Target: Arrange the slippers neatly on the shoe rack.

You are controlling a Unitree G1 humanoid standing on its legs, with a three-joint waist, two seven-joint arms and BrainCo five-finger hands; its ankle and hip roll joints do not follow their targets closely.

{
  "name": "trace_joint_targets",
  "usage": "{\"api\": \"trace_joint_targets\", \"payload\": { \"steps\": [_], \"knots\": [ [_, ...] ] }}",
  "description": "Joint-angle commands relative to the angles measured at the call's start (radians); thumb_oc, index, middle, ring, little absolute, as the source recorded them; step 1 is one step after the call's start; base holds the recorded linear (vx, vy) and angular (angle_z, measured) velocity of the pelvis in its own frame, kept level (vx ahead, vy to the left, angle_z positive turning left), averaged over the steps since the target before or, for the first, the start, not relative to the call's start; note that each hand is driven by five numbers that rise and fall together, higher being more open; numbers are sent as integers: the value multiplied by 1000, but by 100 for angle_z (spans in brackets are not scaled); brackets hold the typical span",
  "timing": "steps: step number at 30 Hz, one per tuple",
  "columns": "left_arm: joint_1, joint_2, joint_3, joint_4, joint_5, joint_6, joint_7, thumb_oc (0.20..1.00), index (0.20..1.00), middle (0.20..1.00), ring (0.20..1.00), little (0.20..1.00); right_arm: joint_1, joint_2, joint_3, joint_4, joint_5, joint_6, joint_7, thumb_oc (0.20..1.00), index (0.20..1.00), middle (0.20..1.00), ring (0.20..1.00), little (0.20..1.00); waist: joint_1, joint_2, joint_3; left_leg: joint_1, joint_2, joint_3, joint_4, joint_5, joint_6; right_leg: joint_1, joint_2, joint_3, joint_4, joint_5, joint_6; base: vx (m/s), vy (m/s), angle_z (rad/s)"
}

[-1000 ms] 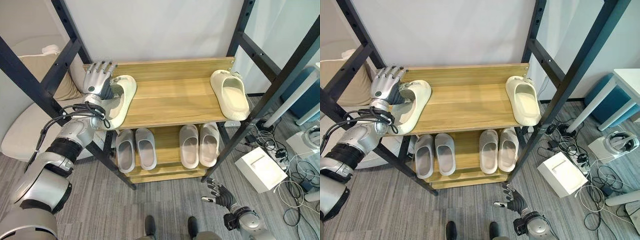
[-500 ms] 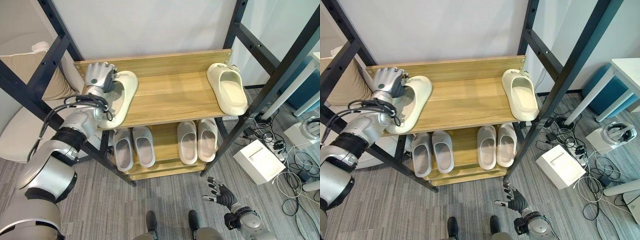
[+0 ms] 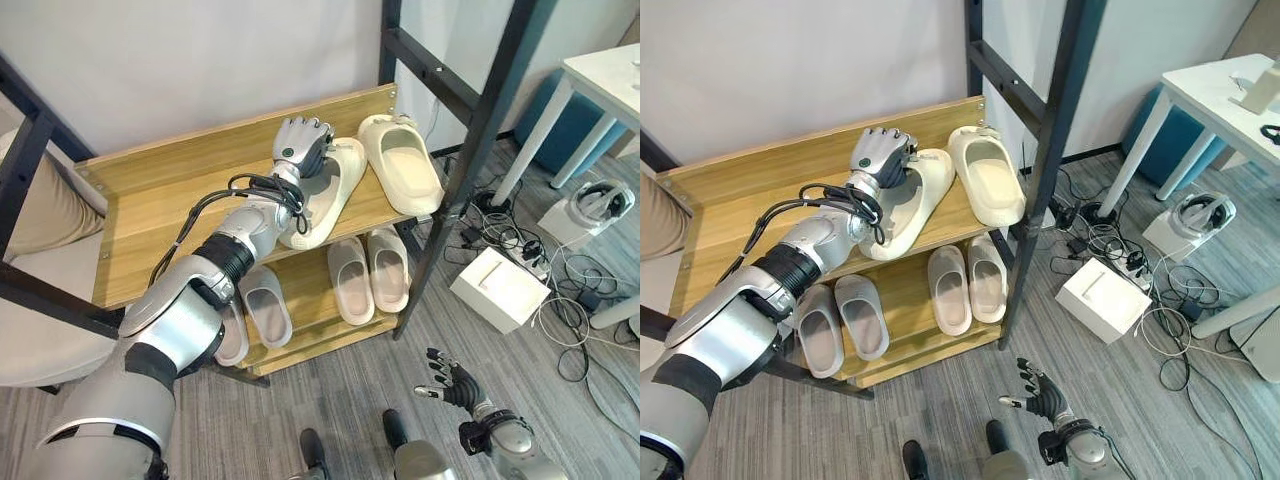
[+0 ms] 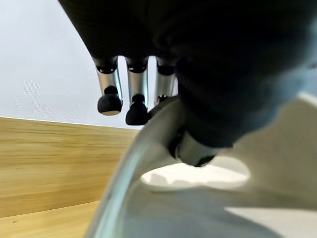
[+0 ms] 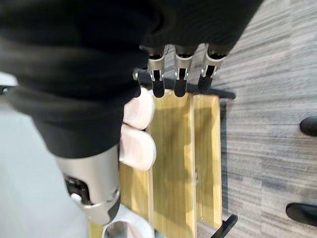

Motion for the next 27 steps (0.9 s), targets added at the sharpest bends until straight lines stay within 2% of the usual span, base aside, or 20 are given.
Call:
{"api": "trace_joint_targets", "payload": {
  "steps": [1,8,13,18,19,20,27],
  "knots": [
    [-146,-9,33,139,-54,-1,6,200,200,200,200,200,-9,-13,-38,-76,15,-25,-8,1000,1000,1000,1000,1000,-6,-31,-10,107,64,27,1,-53,-62,1,-30,-9,14,-31,84,-6,-37,-6],
    [-156,-31,83,257,-114,23,-2,200,200,200,200,200,-1,-11,-40,-75,20,-22,-4,1000,1000,1000,1000,1000,-13,-23,-25,110,68,22,1,-50,-66,13,-26,-18,11,-37,75,9,-31,-6],
    [-174,-2,115,333,-164,41,-24,200,200,200,200,200,4,-11,-26,-84,26,-15,11,1000,1000,1000,1000,1000,-16,-19,-31,112,70,26,1,-49,-68,15,-23,-19,9,-34,73,0,0,0],
    [-216,-13,107,302,-172,35,-11,200,200,200,200,200,6,-14,-9,-78,21,-8,26,1000,1000,1000,1000,1000,-11,-20,-32,110,71,21,1,-49,-69,18,-22,-26,7,-35,72,0,0,0],
    [-217,-23,106,293,-172,34,-8,319,319,319,319,319,5,-15,-6,-78,19,-6,27,1000,1000,1000,1000,1000,-10,-21,-31,110,71,20,1,-49,-69,19,-22,-28,7,-35,72,0,0,0],
    [-216,-30,107,288,-170,33,-8,1000,1000,1000,1000,1000,5,-15,-7,-77,19,-6,30,1000,1000,1000,1000,1000,-8,-21,-31,111,71,20,1,-49,-68,21,-21,-28,7,-36,72,15,-8,3],
    [-224,-65,75,183,-143,9,-15,1000,1000,1000,1000,1000,-6,-18,-19,-58,15,-5,23,1000,1000,1000,1000,1000,11,-24,-34,115,68,2,1,-51,-65,40,-24,-45,7,-46,70,3,-4,3]
  ]
}}
